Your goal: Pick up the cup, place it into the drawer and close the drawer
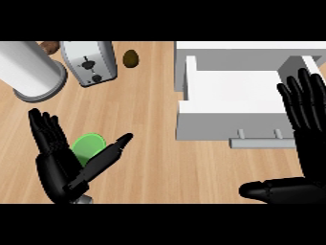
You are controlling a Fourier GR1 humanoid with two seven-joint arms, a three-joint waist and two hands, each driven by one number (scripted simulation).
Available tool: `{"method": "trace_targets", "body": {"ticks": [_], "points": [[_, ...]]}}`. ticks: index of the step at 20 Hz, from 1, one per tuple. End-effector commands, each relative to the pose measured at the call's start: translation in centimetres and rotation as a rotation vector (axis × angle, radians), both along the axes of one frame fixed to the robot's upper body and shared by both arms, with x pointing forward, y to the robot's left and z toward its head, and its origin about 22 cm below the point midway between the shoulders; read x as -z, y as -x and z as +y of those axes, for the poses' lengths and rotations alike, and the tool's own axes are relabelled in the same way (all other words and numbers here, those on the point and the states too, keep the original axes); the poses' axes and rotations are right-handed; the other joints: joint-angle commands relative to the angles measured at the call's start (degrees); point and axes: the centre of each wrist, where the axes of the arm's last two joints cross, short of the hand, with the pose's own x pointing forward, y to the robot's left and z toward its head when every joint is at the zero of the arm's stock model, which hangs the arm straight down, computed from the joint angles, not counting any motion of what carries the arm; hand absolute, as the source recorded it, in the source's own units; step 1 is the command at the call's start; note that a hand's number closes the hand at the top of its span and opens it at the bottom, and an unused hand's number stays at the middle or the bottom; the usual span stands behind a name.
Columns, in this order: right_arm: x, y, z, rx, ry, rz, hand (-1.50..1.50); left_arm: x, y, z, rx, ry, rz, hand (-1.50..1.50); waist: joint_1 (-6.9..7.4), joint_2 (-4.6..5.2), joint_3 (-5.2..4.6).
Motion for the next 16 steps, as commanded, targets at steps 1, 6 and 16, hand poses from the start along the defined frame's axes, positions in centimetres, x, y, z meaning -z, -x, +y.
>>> {"method": "trace_targets", "body": {"ticks": [1, 6, 16], "points": [[-0.5, -1.1, -1.2, -0.011, 0.010, 0.006, -1.50, 1.7, 2.2, 1.6, -0.045, 0.012, 0.044, -1.50, 0.29, 0.00, -0.01], [0.0, 0.3, -0.3, -0.011, 0.001, 0.008, -1.50, 4.3, 1.7, 3.4, -0.086, 0.029, 0.061, -1.50, 0.09, 0.00, -0.02], [-0.6, 1.0, -1.2, -0.010, 0.009, 0.018, -1.50, 7.6, 2.0, 3.5, -0.068, 0.043, 0.100, -1.50, 0.02, -0.01, 0.02]]}}
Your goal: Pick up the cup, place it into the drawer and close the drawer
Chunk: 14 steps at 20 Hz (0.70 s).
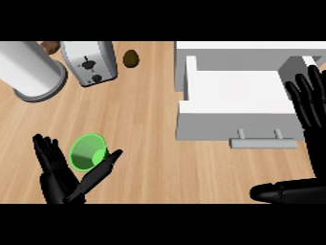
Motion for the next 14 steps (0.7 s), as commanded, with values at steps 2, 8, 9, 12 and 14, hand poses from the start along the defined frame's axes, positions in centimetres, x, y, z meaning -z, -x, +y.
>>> {"method": "trace_targets", "body": {"ticks": [2, 8, 9, 12, 14], "points": [[-0.8, -1.3, -0.5, -0.012, 0.006, -0.001, -1.50, 2.1, 0.4, 2.3, -0.008, 0.015, 0.016, -1.50, 0.12, 0.02, 0.02], [-1.3, -1.6, 0.4, -0.006, -0.002, -0.015, -1.50, 5.7, 0.5, 1.7, -0.028, 0.025, 0.030, -1.50, 0.06, 0.04, -0.01], [-0.5, -0.9, -1.3, -0.017, -0.012, -0.002, -1.50, 5.4, -0.1, 1.9, -0.027, 0.022, 0.025, -1.50, -0.05, 0.02, 0.02], [-0.6, -2.2, 0.4, -0.008, 0.002, -0.007, -1.50, 6.8, 1.1, 0.7, -0.042, 0.015, 0.029, -1.50, 0.08, 0.03, 0.01], [-0.7, -0.1, 0.2, -0.009, -0.018, -0.004, -1.50, 7.0, 1.3, 1.1, -0.047, 0.010, 0.014, -1.50, -0.03, -0.01, 0.02]]}}
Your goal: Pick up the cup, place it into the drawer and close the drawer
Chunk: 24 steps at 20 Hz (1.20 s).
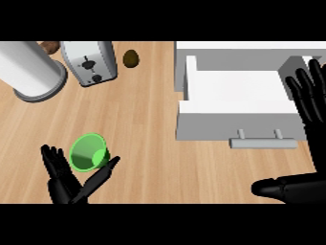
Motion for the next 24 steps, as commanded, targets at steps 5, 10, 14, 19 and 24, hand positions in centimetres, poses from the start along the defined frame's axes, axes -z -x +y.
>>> {"method": "trace_targets", "body": {"ticks": [5, 10, 14, 19, 24], "points": [[0.4, -0.2, 1.4, 0.000, 0.018, -0.003, -1.50, 1.9, -0.7, 1.1, -0.050, -0.016, 0.000, -1.50, -0.01, 0.00, 0.02], [0.9, -1.1, -0.1, -0.005, 0.008, -0.004, -1.50, 2.0, -1.0, 2.2, -0.031, 0.015, 0.016, -1.50, 0.05, 0.00, 0.03], [0.5, 0.9, -0.7, -0.017, 0.006, -0.016, -1.50, 4.9, 0.2, 1.0, -0.008, -0.010, 0.007, -1.50, -0.13, -0.02, 0.02], [0.7, 0.4, 0.6, -0.007, 0.019, -0.017, -1.50, 5.1, -0.1, 3.8, 0.027, 0.003, -0.023, -1.50, -0.04, -0.01, 0.02], [-1.2, 0.6, 1.8, -0.026, -0.013, -0.006, -1.50, 5.6, -1.8, 3.4, 0.020, 0.045, -0.059, -1.50, -0.07, 0.00, 0.01]]}}
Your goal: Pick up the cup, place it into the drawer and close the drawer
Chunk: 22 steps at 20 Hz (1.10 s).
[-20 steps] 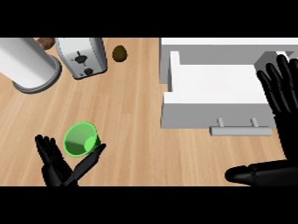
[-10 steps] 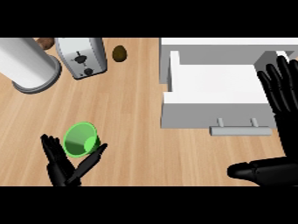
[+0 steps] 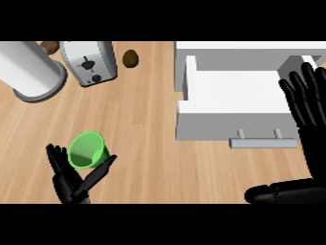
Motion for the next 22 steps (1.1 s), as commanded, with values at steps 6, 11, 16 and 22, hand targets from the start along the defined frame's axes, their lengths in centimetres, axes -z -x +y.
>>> {"method": "trace_targets", "body": {"ticks": [6, 11, 16, 22], "points": [[0.2, 0.1, -1.0, 0.005, -0.012, -0.008, -1.50, 0.9, -1.8, -1.2, 0.011, 0.065, -0.037, -1.50, -0.15, 0.02, -0.01], [0.5, 0.3, -1.2, 0.003, -0.014, 0.020, -1.50, 2.2, -1.2, -0.5, 0.085, 0.131, -0.139, -1.50, -0.34, 0.08, -0.05], [1.4, 1.3, 0.6, -0.013, 0.019, 0.023, -1.50, 2.0, -2.4, -0.6, 0.146, 0.151, -0.192, 1.50, -0.35, 0.05, -0.03], [-0.4, -0.6, -0.9, 0.018, 0.021, 0.015, -1.50, 1.1, -2.4, -0.6, 0.161, 0.069, -0.270, 1.50, 0.12, -0.01, 0.00]]}}
